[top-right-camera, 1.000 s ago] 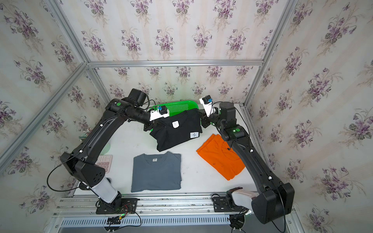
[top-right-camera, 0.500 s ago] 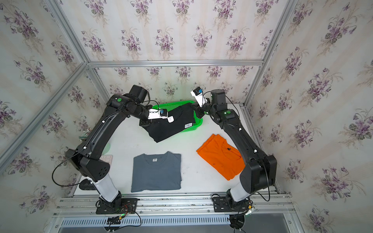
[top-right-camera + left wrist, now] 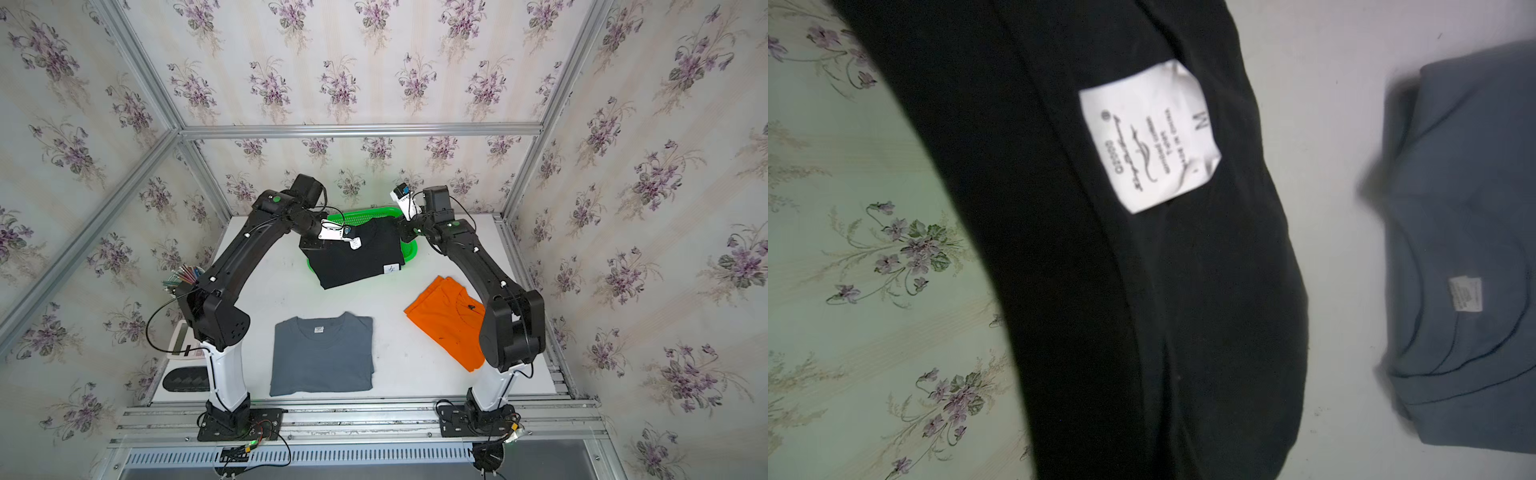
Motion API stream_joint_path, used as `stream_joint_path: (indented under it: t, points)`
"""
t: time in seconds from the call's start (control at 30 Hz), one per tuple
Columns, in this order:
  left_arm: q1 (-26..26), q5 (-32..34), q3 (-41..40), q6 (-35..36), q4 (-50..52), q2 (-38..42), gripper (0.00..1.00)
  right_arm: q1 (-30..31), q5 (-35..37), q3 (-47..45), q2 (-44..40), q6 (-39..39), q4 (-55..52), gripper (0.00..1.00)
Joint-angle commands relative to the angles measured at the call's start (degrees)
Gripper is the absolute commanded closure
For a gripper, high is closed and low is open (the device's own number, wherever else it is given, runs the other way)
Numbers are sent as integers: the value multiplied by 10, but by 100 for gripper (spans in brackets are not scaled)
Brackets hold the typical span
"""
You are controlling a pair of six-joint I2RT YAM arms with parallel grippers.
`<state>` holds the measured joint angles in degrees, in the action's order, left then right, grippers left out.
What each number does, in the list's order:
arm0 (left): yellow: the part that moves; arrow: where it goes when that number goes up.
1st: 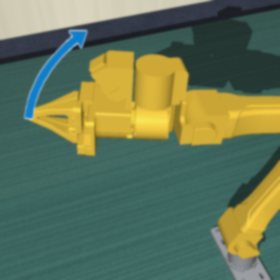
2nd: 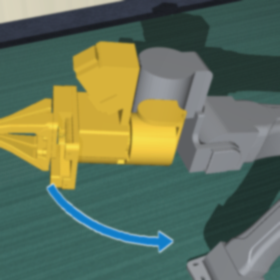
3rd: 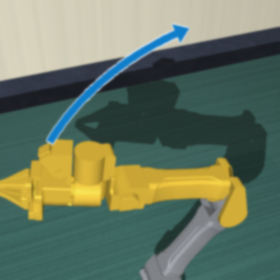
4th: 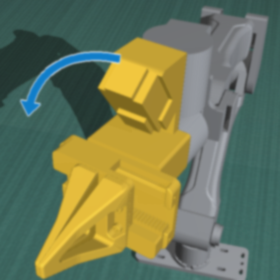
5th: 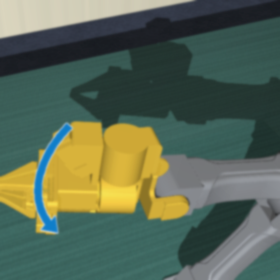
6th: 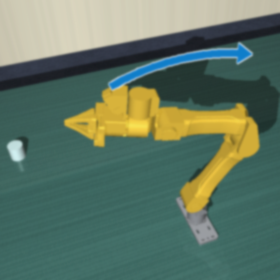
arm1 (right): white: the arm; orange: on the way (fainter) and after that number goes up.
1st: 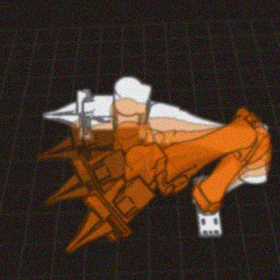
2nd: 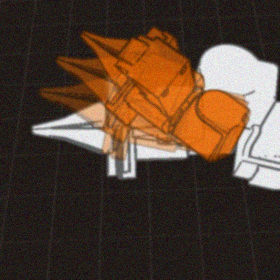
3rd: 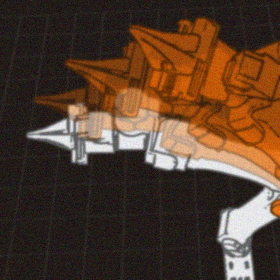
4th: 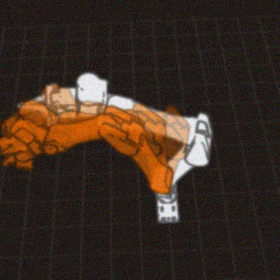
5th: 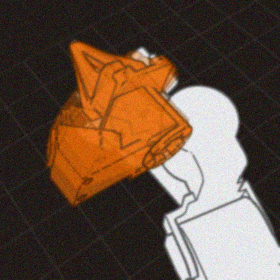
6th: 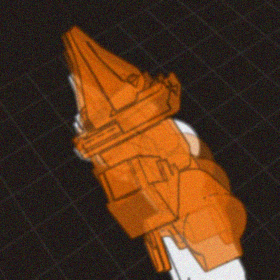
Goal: Put the folded t-shirts into the basket
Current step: Place the T-shirt in the bin.
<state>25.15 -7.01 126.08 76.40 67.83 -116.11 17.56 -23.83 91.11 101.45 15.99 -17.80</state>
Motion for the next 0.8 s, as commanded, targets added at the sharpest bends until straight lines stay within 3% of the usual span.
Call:
stream_joint_path:
  t: [0.0,0.3,0.77]
  points:
    - [-1,18,10,21,-19,-16,100,-3,13,20,18,-14,17,100]
    - [-25,5,13,19,-84,-67,100,-10,23,65,86,-26,26,100]
    - [-38,-9,-49,-36,-229,-166,100,-16,67,28,173,-60,91,100]
